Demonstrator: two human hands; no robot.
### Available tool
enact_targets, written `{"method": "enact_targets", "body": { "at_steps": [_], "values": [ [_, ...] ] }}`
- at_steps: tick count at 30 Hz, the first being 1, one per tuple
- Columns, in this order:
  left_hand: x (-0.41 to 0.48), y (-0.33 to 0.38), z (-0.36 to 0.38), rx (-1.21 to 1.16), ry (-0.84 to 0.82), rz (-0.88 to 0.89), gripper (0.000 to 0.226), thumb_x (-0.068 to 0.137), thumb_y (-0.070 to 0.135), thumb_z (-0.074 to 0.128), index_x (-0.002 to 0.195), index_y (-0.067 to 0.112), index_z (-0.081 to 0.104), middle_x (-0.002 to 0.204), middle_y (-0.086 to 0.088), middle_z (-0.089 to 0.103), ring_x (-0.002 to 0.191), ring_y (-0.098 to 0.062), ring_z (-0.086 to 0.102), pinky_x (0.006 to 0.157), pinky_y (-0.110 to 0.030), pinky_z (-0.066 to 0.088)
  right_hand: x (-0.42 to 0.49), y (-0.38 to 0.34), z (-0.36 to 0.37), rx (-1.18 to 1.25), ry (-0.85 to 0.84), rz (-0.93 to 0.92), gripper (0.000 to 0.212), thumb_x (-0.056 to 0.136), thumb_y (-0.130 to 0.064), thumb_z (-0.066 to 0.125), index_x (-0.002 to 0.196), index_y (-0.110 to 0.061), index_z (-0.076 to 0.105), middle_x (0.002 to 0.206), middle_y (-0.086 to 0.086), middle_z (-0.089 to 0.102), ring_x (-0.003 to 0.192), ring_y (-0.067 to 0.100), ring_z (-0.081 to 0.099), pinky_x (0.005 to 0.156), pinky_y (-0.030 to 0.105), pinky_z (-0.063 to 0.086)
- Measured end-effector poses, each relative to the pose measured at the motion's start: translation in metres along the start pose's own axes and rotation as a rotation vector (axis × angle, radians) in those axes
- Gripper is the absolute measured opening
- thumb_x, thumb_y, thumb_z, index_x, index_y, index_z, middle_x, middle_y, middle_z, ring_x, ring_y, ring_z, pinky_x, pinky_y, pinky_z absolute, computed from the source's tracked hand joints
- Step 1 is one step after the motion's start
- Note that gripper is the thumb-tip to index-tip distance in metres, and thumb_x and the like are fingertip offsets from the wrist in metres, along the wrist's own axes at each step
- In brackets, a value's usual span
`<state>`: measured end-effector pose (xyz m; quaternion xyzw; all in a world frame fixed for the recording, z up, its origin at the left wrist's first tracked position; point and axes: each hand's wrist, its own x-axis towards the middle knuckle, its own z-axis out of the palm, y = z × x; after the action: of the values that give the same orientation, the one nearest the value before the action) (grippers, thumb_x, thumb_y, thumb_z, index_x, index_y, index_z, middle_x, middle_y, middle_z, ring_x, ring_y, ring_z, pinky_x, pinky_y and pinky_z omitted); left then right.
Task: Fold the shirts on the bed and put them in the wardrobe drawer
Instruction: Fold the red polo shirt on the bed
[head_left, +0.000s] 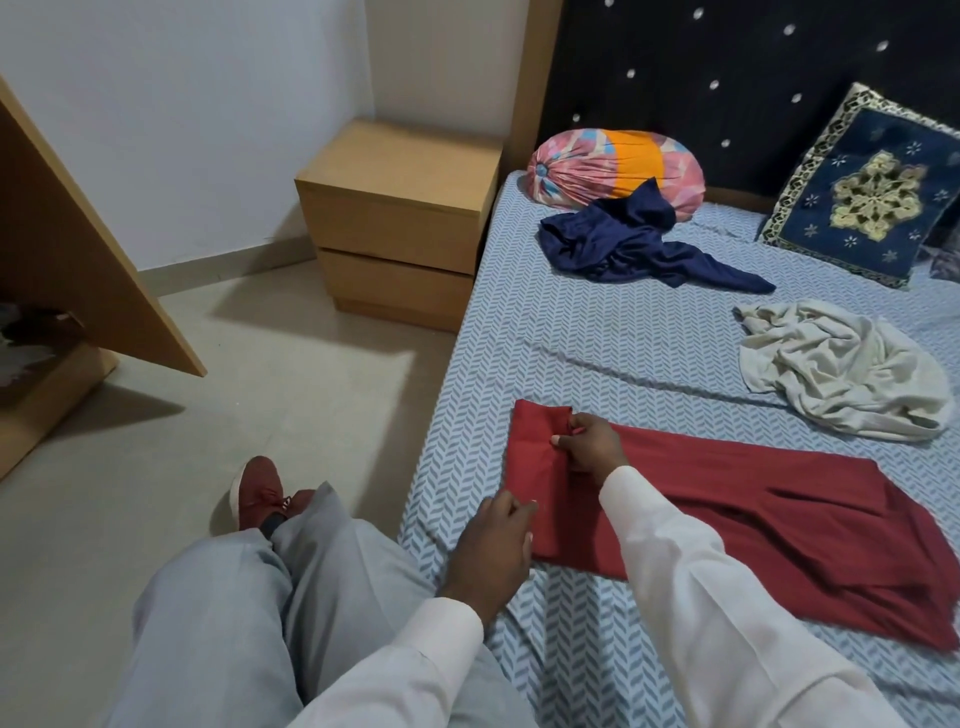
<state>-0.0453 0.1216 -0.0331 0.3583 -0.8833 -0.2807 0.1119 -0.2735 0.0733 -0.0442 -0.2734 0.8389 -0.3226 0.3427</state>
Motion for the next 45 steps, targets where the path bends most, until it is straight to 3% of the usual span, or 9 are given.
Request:
{"method": "enact_targets", "body": {
  "at_steps": [4, 9, 13, 20, 26, 31, 34, 38, 45],
  "values": [
    [0.003, 0.004, 0.006, 0.013, -0.173, -0.022, 0.047, 0.096, 0.03, 0.051, 0.142, 0.021, 0.044, 0.125, -0.002, 0.045, 0.112, -0.022, 0.051, 0.092, -0.033, 0.045, 0.001, 0.015, -0.013, 0.013, 0.033, -0.027, 0.026, 0.069, -0.015, 0.082, 0.065, -0.031, 0.062, 0.071, -0.003, 0.059, 0.074, 0.022, 0.063, 0.071, 0.056, 0.058],
    [0.009, 0.009, 0.006, 0.182, -0.023, 0.069, 0.041, 0.087, 0.039, 0.044, 0.119, 0.023, 0.063, 0.101, 0.003, 0.056, 0.088, -0.018, 0.056, 0.074, -0.032, 0.051, -0.033, -0.008, -0.014, -0.329, 0.247, -0.281, 0.05, 0.079, -0.024, 0.073, 0.124, -0.015, 0.055, 0.113, 0.011, 0.06, 0.106, 0.031, 0.058, 0.091, 0.038, 0.048],
    [0.009, 0.005, 0.016, 0.222, -0.056, 0.105, 0.055, 0.083, 0.041, 0.041, 0.132, 0.02, 0.055, 0.11, -0.003, 0.055, 0.093, -0.023, 0.057, 0.075, -0.034, 0.052, -0.038, -0.021, 0.012, -0.536, -0.086, -0.623, 0.045, 0.088, -0.01, 0.059, 0.133, -0.01, 0.056, 0.121, 0.014, 0.059, 0.113, 0.032, 0.054, 0.098, 0.039, 0.044],
    [0.005, 0.002, 0.011, 0.123, -0.26, 0.112, 0.055, 0.096, 0.037, 0.039, 0.149, 0.023, 0.034, 0.129, -0.004, 0.042, 0.101, -0.03, 0.055, 0.084, -0.042, 0.049, -0.006, -0.031, 0.02, -0.519, -0.083, -0.388, 0.043, 0.089, -0.01, 0.055, 0.133, -0.009, 0.053, 0.125, 0.017, 0.052, 0.118, 0.038, 0.048, 0.104, 0.034, 0.034],
    [-0.001, 0.011, 0.018, -0.046, -0.33, 0.221, 0.052, 0.091, 0.037, 0.033, 0.138, 0.023, 0.051, 0.121, -0.003, 0.051, 0.094, -0.029, 0.06, 0.078, -0.037, 0.051, -0.014, -0.002, 0.004, -0.6, 0.018, -0.381, 0.035, 0.085, -0.016, 0.064, 0.117, -0.004, 0.059, 0.119, 0.016, 0.059, 0.115, 0.037, 0.051, 0.098, 0.036, 0.039],
    [0.006, 0.003, 0.006, -0.133, 0.097, -0.216, 0.038, 0.09, 0.035, 0.054, 0.126, 0.022, 0.054, 0.118, -0.001, 0.057, 0.103, -0.024, 0.061, 0.087, -0.038, 0.051, -0.021, 0.004, -0.004, -0.627, 0.127, -0.406, 0.026, 0.086, -0.02, 0.061, 0.106, -0.005, 0.065, 0.107, 0.015, 0.063, 0.105, 0.037, 0.056, 0.092, 0.038, 0.041],
    [0.007, 0.0, -0.001, -0.068, -0.005, -0.454, 0.05, 0.086, 0.045, 0.063, 0.123, 0.017, 0.044, 0.115, -0.006, 0.057, 0.105, -0.03, 0.061, 0.083, -0.036, 0.048, -0.033, -0.008, 0.008, -0.625, 0.201, -0.431, 0.041, 0.085, -0.048, 0.06, 0.103, -0.013, 0.068, 0.102, 0.011, 0.064, 0.102, 0.033, 0.057, 0.092, 0.039, 0.043],
    [0.011, -0.001, 0.001, -0.494, -0.116, -0.574, 0.04, 0.078, 0.05, 0.071, 0.105, 0.022, 0.061, 0.094, 0.005, 0.069, 0.086, -0.016, 0.064, 0.072, -0.028, 0.048, -0.054, -0.032, 0.031, -0.823, 0.12, -0.29, 0.081, 0.069, -0.081, 0.051, 0.116, -0.016, 0.061, 0.119, 0.007, 0.057, 0.115, 0.031, 0.049, 0.097, 0.043, 0.04],
    [0.012, -0.006, -0.003, -0.788, -0.139, -0.504, 0.038, 0.077, 0.047, 0.07, 0.109, 0.026, 0.071, 0.106, 0.009, 0.073, 0.098, -0.012, 0.066, 0.094, -0.037, 0.051, -0.072, -0.067, 0.052, -0.932, -0.026, -0.1, 0.056, 0.084, -0.032, 0.058, 0.133, -0.009, 0.046, 0.13, 0.01, 0.056, 0.12, 0.032, 0.054, 0.097, 0.042, 0.045]
  ]
}}
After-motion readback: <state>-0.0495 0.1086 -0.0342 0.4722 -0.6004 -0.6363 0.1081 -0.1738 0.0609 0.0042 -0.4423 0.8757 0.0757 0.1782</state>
